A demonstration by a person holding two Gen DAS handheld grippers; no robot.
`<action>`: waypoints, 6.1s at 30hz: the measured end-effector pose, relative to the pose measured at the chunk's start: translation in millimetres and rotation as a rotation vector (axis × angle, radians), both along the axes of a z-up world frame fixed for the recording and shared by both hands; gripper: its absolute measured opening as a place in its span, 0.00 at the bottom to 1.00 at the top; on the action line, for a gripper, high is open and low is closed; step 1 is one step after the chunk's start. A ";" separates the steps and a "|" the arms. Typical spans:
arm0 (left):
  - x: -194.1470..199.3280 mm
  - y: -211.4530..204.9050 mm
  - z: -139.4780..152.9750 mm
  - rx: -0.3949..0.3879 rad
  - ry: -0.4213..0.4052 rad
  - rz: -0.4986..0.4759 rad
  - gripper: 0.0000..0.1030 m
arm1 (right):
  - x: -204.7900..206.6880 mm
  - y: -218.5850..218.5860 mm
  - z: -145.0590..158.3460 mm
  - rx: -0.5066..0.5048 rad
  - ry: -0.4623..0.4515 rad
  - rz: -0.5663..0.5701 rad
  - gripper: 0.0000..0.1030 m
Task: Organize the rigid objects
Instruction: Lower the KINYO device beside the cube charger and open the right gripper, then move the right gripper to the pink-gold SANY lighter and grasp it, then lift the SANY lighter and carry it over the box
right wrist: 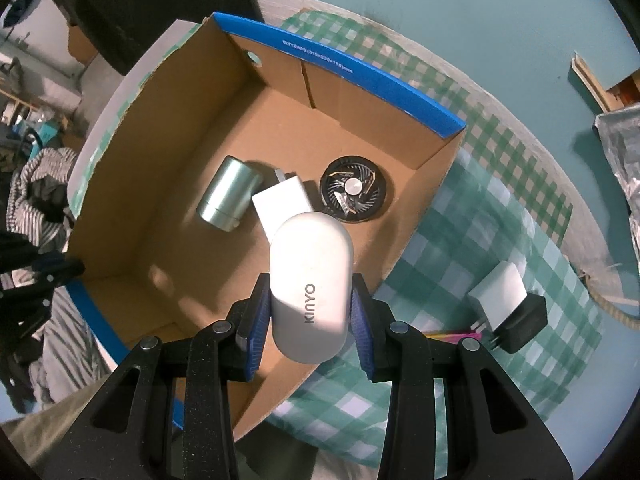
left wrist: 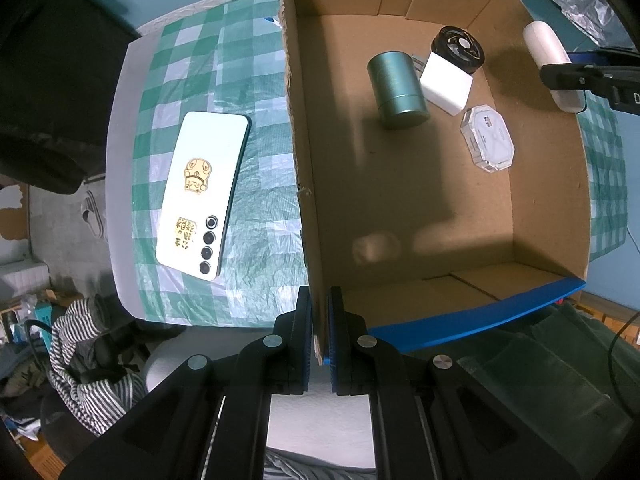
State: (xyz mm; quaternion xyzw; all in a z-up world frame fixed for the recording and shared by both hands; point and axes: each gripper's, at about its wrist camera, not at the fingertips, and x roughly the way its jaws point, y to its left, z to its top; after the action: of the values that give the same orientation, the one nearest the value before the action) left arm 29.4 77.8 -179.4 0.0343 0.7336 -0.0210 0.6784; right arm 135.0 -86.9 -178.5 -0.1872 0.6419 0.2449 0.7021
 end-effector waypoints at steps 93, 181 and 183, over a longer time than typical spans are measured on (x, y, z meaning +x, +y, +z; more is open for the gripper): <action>-1.7 1.6 -2.5 -0.011 0.007 0.018 0.05 | 30.7 -182.9 -109.2 -0.085 0.148 -0.628 0.34; -2.0 0.9 -2.8 -0.009 0.012 0.009 0.07 | -22.5 2.7 9.5 0.011 0.024 0.066 0.22; -1.8 0.7 -2.6 -0.010 0.011 0.010 0.07 | -24.8 9.6 2.6 -0.001 0.034 0.091 0.22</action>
State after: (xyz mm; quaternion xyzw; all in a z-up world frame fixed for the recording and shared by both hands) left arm 27.6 78.5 -182.0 0.0273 0.7375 -0.0216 0.6745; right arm 110.2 -77.3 -176.0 -0.2125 0.6447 0.2794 0.6790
